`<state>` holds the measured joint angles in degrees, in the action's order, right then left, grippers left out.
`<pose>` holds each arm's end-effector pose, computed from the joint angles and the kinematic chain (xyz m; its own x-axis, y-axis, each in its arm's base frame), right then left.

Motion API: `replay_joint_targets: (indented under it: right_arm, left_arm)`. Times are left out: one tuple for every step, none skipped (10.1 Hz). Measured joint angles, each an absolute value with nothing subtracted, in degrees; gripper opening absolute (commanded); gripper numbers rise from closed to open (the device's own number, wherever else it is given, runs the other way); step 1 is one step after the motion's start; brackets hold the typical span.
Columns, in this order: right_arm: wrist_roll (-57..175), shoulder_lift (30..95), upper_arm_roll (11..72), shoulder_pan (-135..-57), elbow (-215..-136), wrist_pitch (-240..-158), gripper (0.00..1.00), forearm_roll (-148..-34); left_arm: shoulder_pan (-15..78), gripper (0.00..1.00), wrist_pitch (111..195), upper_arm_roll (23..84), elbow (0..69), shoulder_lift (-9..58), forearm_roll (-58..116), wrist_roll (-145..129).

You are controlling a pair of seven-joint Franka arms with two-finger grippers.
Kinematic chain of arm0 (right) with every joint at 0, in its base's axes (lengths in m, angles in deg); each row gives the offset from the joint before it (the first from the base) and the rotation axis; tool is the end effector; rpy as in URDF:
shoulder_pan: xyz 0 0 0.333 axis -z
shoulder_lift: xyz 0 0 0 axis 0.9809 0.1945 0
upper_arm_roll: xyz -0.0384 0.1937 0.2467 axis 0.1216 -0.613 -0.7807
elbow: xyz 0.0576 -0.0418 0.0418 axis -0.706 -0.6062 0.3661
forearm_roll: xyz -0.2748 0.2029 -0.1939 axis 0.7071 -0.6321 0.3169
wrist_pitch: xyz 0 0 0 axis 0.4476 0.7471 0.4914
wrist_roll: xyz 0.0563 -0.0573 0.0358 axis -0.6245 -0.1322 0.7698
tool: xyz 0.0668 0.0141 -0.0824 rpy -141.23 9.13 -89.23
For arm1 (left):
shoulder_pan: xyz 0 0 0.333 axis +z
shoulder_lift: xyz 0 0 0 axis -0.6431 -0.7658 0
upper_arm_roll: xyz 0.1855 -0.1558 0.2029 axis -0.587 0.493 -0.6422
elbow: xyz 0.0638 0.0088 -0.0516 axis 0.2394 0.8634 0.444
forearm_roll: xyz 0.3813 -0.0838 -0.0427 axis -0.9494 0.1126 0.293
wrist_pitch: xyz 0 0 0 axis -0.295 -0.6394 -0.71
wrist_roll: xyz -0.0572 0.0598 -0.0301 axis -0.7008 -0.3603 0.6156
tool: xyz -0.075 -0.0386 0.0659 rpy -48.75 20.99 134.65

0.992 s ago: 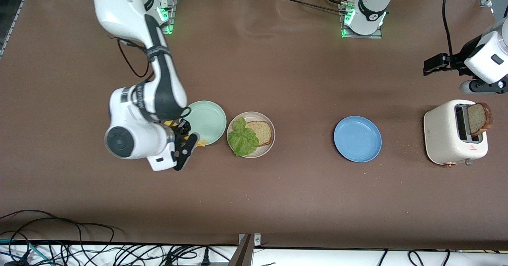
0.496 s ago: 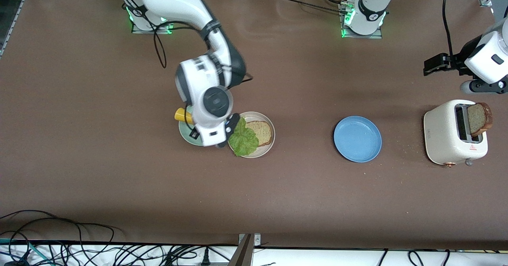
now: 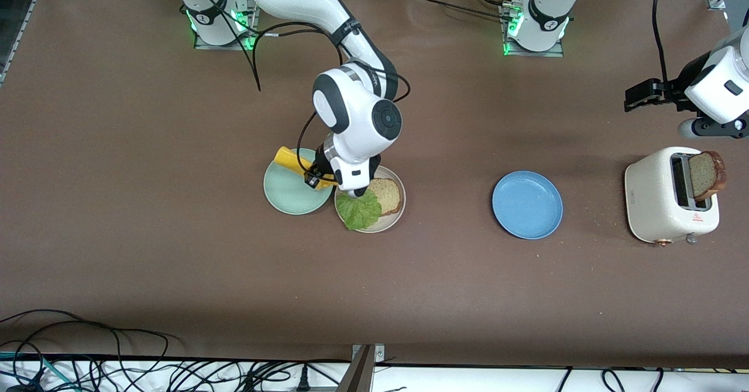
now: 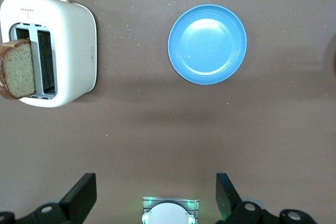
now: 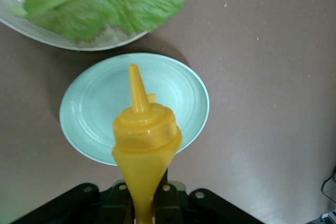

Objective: Make sandwich on beige plate with both arms
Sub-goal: 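Carry the mustard bottle over the bread and tilt it, then carry the mustard bottle back beside the green plate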

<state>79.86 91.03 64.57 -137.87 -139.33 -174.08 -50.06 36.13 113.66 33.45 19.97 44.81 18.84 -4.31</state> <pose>0.5660 0.4537 0.2940 0.4555 0.7489 -0.4813 0.8902 -0.3787 0.2532 0.5570 -0.0168 0.5983 0.9753 0.0249 -0.2194 0.0165 -0.9991 -0.0397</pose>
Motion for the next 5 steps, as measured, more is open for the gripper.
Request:
replay_joint_targets:
  right_arm:
    - [79.9,91.0,64.6,-137.7,-139.3,-174.1,0.00,-50.0]
    - [79.8,91.0,64.6,-137.7,-139.3,-174.1,0.00,-50.0]
    - [79.8,91.0,64.7,-137.7,-139.3,-174.1,0.00,-50.0]
    - [79.8,91.0,64.7,-137.7,-139.3,-174.1,0.00,-50.0]
    - [79.9,90.9,65.0,-137.7,-139.2,-174.1,0.00,-50.0]
  left_arm:
    - [36.1,1.00,113.7,33.5,20.0,44.8,18.8,-4.3]
    - [36.1,1.00,113.7,33.5,20.0,44.8,18.8,-4.3]
    - [36.1,1.00,113.7,33.5,20.0,44.8,18.8,-4.3]
    - [36.1,1.00,113.7,33.5,20.0,44.8,18.8,-4.3]
    - [36.1,1.00,113.7,33.5,20.0,44.8,18.8,-4.3]
